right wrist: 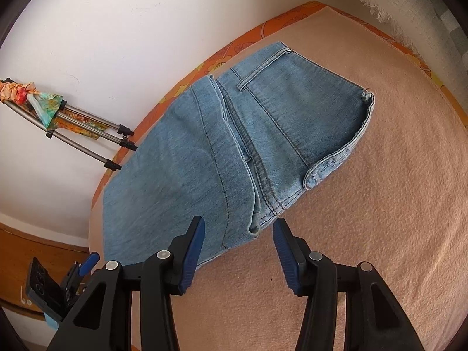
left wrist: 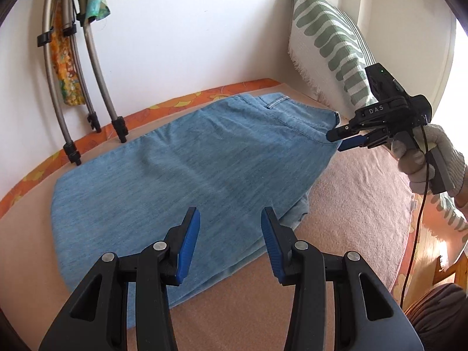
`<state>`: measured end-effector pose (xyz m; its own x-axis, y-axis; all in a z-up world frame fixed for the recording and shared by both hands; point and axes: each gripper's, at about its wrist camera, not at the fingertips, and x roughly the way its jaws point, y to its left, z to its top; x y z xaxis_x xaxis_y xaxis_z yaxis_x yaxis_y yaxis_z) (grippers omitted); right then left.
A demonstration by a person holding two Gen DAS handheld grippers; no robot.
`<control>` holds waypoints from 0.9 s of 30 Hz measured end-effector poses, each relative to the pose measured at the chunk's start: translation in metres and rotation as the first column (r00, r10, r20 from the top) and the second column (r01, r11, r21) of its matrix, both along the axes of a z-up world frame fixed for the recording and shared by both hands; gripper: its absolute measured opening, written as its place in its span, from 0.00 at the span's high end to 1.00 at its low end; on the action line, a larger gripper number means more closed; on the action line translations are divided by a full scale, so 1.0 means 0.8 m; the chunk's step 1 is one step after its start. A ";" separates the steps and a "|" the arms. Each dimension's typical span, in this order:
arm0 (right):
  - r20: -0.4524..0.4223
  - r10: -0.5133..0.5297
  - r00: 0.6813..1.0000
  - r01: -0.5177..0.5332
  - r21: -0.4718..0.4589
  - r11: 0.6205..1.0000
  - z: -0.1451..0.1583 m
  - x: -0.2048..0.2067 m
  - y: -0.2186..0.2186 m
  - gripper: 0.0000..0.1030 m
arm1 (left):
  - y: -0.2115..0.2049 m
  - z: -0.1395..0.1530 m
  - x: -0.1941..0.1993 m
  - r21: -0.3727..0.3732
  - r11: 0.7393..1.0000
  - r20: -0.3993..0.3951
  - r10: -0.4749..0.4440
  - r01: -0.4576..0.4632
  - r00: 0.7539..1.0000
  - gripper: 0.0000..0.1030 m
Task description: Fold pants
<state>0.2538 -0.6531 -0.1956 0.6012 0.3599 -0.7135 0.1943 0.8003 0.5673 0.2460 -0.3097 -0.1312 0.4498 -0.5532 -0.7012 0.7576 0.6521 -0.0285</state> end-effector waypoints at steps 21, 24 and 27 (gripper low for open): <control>0.088 0.113 0.990 -0.121 0.097 0.988 0.036 0.011 0.011 0.90 | -0.229 -0.062 -0.014 0.072 0.983 0.148 -0.179 0.170 0.973 0.83; 0.111 0.149 0.983 -0.158 0.075 0.985 0.038 0.013 0.009 0.74 | -0.211 -0.054 0.008 -0.038 0.990 0.091 -0.133 0.137 0.987 0.93; 0.133 0.111 0.985 -0.124 0.088 0.988 0.041 0.023 -0.005 0.37 | -0.196 -0.043 0.012 -0.088 0.989 0.100 -0.112 0.121 0.989 0.95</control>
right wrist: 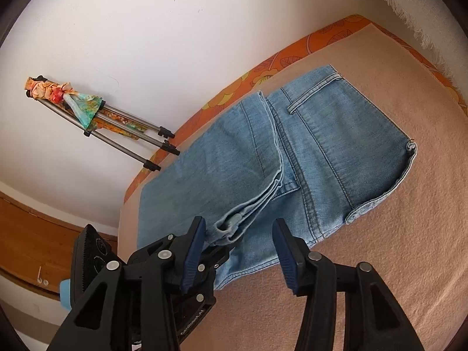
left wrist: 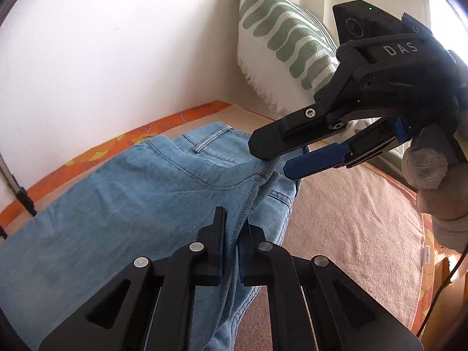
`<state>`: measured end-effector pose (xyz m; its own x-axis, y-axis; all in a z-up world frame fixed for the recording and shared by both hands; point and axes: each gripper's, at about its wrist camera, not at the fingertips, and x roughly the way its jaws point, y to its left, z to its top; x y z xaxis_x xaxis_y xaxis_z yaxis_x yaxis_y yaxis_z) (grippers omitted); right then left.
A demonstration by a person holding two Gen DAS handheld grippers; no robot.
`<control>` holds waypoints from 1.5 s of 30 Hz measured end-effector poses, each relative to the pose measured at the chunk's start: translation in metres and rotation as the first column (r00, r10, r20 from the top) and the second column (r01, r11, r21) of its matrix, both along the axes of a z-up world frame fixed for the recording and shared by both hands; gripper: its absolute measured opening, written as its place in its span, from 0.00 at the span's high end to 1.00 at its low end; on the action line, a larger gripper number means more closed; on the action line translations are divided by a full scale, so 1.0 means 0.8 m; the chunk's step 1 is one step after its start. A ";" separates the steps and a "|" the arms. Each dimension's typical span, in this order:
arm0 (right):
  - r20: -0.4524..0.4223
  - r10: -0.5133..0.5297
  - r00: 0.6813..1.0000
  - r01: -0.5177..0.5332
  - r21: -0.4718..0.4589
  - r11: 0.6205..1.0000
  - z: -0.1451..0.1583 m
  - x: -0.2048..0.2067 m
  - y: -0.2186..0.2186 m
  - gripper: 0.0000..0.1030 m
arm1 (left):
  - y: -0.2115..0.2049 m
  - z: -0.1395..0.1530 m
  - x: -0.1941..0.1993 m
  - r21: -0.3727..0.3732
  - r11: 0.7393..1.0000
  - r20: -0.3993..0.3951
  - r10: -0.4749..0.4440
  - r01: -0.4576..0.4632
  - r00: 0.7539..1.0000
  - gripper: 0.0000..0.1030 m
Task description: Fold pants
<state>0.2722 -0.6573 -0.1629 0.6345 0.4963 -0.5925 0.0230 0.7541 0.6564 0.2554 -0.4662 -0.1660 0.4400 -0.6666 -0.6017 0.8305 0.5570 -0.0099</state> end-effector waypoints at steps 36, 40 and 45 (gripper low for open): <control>0.066 0.021 0.998 -0.012 -0.137 0.990 0.017 0.144 -0.010 0.96 | -0.035 0.014 -0.023 -0.061 0.993 0.054 -0.095 0.098 0.994 0.95; 0.049 -0.008 0.999 0.016 -0.161 0.987 0.006 0.146 -0.031 0.96 | -0.053 0.000 -0.019 -0.057 0.992 0.021 -0.108 0.109 0.994 0.95; 0.018 -0.023 1.000 0.026 -0.166 0.986 -0.015 0.154 -0.049 0.96 | -0.069 -0.013 -0.010 -0.040 0.994 -0.043 -0.100 0.099 0.994 0.93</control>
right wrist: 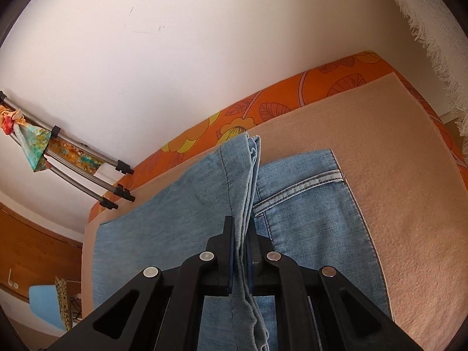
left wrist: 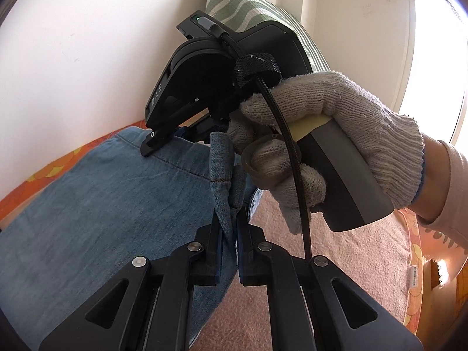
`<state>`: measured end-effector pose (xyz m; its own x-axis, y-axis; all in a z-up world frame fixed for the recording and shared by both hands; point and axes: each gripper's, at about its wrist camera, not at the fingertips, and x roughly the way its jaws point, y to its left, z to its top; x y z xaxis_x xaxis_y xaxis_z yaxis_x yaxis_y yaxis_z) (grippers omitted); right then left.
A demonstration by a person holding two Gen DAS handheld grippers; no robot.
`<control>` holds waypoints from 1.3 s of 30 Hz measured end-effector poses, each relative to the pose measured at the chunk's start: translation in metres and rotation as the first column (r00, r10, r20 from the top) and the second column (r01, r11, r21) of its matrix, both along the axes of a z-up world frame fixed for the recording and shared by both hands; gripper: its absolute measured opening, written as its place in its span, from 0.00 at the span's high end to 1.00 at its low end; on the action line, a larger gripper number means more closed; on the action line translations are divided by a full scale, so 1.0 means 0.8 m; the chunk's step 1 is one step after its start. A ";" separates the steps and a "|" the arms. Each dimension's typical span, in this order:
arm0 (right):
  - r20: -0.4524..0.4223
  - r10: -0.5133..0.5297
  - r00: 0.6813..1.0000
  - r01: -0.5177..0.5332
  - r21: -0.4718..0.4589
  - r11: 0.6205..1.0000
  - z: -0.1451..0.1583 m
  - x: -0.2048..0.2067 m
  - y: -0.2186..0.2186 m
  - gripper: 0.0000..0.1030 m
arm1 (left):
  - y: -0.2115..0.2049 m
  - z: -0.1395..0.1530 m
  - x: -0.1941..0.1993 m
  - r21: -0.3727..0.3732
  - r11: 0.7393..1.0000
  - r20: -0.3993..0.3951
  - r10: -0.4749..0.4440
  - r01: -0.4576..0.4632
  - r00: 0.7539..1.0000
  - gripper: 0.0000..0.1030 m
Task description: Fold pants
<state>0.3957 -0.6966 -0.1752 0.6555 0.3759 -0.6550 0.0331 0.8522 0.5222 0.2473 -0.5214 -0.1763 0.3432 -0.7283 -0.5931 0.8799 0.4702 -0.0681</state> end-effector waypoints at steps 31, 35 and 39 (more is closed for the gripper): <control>0.108 0.322 0.940 -0.263 -0.372 0.890 0.070 -0.044 0.296 0.61 | 0.403 0.043 0.061 0.152 0.881 0.017 0.452 -0.449 0.892 0.67; 0.042 0.393 0.919 -0.356 -0.342 0.870 0.044 -0.023 0.365 0.64 | 0.411 0.032 0.056 0.150 0.890 0.012 0.434 -0.430 0.901 0.67; 0.005 0.448 0.894 -0.413 -0.375 0.830 0.024 -0.015 0.424 0.64 | 0.420 0.021 0.039 0.157 0.904 0.022 0.400 -0.398 0.916 0.67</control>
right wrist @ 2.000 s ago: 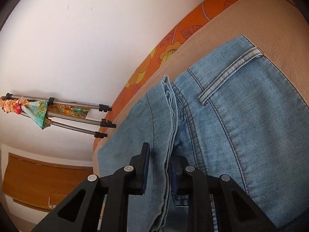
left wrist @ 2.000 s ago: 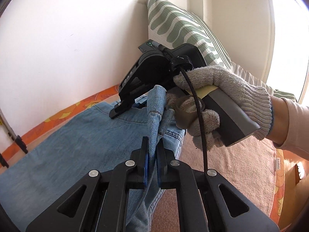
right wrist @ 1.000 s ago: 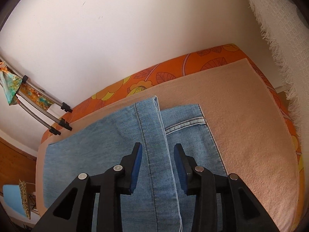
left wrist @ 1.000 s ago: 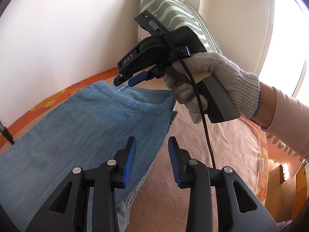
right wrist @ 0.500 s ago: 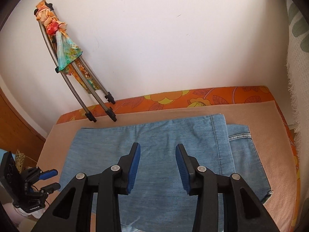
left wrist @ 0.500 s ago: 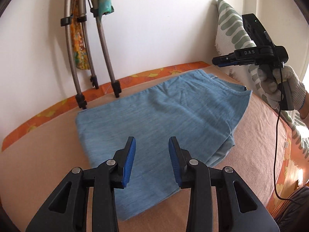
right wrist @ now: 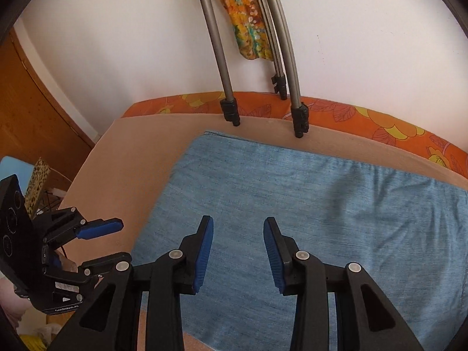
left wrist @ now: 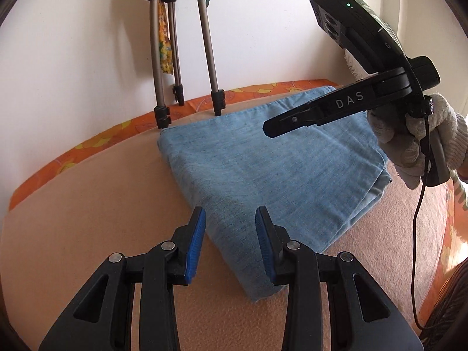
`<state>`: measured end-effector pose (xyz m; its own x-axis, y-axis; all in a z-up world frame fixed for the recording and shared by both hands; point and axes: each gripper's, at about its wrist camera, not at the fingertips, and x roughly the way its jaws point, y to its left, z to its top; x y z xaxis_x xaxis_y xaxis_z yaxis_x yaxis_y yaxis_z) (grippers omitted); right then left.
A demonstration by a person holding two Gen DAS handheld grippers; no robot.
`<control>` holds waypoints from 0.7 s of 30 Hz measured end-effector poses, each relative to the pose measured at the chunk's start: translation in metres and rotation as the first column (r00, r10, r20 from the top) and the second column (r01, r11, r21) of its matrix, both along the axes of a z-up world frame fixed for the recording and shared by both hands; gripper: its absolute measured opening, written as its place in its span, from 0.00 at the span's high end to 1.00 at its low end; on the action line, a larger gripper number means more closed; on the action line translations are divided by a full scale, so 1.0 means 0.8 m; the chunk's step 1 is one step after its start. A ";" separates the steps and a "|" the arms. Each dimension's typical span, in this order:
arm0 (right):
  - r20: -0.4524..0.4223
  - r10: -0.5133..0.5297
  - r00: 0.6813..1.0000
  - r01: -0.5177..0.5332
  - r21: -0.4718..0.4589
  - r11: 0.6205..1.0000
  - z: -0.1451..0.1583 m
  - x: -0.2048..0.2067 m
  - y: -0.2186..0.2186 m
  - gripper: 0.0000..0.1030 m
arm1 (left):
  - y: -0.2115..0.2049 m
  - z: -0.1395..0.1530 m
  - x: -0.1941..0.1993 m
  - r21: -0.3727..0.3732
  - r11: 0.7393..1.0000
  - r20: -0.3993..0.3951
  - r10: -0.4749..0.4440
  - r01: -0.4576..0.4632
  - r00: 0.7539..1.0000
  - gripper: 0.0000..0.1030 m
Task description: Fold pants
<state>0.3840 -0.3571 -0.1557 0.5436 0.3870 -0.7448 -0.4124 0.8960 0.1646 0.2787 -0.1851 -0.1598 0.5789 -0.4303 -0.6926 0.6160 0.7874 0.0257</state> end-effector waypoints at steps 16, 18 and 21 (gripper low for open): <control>-0.053 0.020 0.998 -0.022 -0.028 0.999 -0.044 0.095 0.110 0.79 | 0.001 -0.050 -0.005 0.044 0.997 -0.040 -0.062 0.063 0.997 0.67; -0.048 0.028 0.998 -0.030 -0.060 0.998 -0.048 0.100 0.121 0.79 | 0.007 -0.052 -0.006 0.018 0.998 -0.050 -0.058 0.059 0.997 0.67; -0.052 0.015 0.999 -0.020 -0.103 0.994 -0.056 0.110 0.134 0.79 | 0.010 -0.056 -0.004 -0.009 0.999 -0.072 -0.046 0.045 0.996 0.67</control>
